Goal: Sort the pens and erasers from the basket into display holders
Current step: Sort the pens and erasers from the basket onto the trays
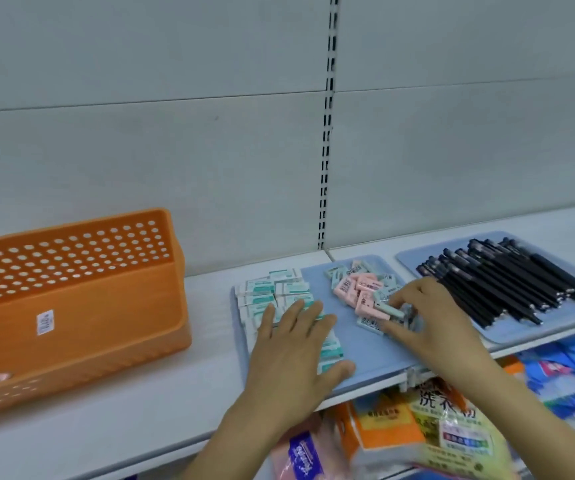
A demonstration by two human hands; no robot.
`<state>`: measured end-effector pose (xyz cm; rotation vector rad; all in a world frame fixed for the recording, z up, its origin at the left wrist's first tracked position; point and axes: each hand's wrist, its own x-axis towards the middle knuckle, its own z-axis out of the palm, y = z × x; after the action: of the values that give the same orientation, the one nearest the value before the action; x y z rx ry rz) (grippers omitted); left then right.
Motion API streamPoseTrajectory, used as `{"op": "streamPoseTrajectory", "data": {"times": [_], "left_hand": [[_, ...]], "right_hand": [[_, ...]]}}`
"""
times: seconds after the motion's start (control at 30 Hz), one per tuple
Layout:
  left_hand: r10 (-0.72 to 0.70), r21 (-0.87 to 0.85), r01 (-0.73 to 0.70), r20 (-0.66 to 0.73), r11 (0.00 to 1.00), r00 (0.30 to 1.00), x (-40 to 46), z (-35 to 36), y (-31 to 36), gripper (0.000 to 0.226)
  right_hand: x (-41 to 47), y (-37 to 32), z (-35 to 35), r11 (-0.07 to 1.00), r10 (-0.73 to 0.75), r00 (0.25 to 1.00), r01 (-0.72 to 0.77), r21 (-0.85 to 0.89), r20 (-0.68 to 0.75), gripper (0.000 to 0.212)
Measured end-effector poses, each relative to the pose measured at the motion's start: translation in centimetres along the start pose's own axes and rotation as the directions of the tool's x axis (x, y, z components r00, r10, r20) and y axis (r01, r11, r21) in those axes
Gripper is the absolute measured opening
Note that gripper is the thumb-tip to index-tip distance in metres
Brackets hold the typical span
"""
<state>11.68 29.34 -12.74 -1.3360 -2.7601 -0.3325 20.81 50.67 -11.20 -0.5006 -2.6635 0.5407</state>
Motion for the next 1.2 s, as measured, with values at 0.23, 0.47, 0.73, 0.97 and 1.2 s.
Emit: {"op": "streamPoseTrajectory", "data": {"times": [0.23, 0.47, 0.73, 0.97, 1.2], "left_hand": [[-0.014, -0.001, 0.014, 0.011, 1.000, 1.000, -0.1, -0.1, 0.2, 0.071], [0.023, -0.136, -0.019, 0.027, 0.991, 0.999, -1.5, -2.5, 0.5, 0.066], [-0.013, -0.130, -0.096, -0.659, 0.987, 0.752, -9.1, -12.7, -6.7, 0.037], [-0.754, -0.398, 0.658, -0.495, 0.639, 0.432, -16.6, -19.2, -24.6, 0.065], [-0.771, -0.731, 0.342, -0.384, 0.590, 0.508, -19.5, -14.3, -25.3, 0.032]], "right_hand": [[-2.2, 0.4, 0.8, 0.992, -0.109, 0.994, 0.109, 0.062, 0.002, 0.054], [-2.5, -0.8, 0.8, 0.984, -0.133, 0.991, 0.135, 0.121, -0.019, 0.047], [0.3, -9.9, 0.8, 0.910, -0.248, 0.938, 0.311, 0.276, -0.241, 0.025], [2.4, -24.7, 1.8, 0.677, -0.565, 0.772, 0.636, 0.370, -0.293, 0.018], [4.5, -36.4, 7.6, 0.859, -0.485, 0.599, 0.463, 0.218, 0.637, 0.036]]}}
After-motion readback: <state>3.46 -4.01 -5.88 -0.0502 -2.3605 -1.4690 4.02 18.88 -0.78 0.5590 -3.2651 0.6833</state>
